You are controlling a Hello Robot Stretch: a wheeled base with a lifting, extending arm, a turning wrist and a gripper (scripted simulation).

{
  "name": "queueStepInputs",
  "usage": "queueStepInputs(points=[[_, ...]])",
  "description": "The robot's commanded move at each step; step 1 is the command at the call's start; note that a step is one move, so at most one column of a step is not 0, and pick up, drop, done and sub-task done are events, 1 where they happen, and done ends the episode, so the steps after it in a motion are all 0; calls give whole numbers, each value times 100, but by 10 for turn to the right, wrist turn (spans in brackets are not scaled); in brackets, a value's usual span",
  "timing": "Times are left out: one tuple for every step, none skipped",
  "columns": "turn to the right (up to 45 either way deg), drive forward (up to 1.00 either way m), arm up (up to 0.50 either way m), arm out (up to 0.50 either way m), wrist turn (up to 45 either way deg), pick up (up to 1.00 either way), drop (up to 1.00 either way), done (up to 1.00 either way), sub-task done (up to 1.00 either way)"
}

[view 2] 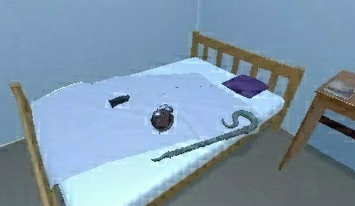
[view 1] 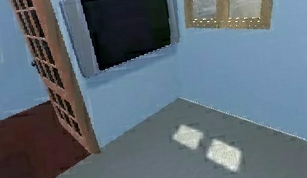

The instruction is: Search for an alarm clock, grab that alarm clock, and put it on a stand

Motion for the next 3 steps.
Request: queueStepInputs(points=[[450, 0, 0, 0, 0, 0, 0, 0, 0], [450, 0, 0, 0, 0, 0, 0, 0, 0], [150, 0, 0, 0, 0, 0, 0, 0, 0]])
